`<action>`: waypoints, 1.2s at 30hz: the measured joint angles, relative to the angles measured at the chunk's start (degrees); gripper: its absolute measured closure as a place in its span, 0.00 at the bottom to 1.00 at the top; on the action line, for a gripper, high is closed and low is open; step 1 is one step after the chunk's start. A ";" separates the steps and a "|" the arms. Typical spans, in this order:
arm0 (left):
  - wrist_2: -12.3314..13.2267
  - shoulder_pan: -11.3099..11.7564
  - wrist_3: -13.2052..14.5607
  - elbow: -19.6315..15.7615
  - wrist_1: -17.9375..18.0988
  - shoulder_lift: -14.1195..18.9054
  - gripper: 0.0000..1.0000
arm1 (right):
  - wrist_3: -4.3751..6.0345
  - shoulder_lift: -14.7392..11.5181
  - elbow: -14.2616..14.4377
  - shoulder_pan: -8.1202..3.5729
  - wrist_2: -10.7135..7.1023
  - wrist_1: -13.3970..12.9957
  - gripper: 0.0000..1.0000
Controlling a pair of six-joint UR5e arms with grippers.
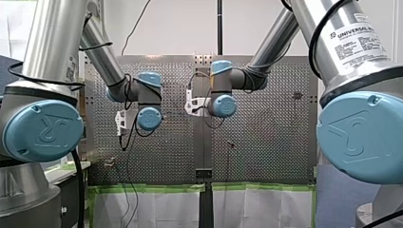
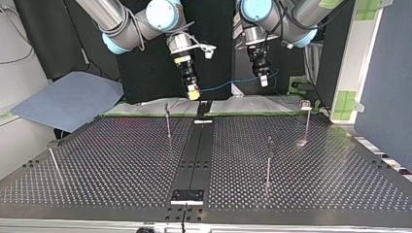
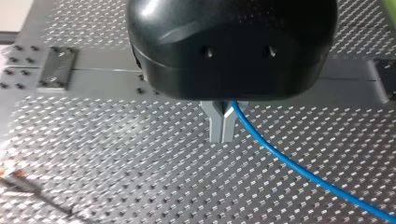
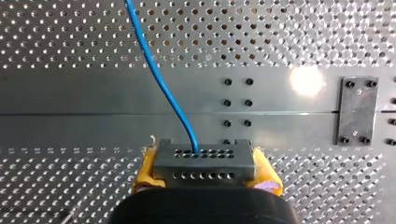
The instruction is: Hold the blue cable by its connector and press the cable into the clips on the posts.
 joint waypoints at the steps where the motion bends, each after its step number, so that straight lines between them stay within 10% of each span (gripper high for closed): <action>1: -0.02 0.29 -0.10 0.32 -0.63 0.61 1.00 | -0.06 0.00 -0.31 0.03 -0.09 0.22 1.00; 17: 1.67 4.07 -0.29 3.58 -7.93 9.14 1.00 | 0.28 0.06 -5.91 0.14 -2.78 3.60 1.00; 36: 4.57 7.55 -2.23 9.96 -12.86 11.68 1.00 | 0.08 0.46 -14.30 0.21 -4.15 9.27 1.00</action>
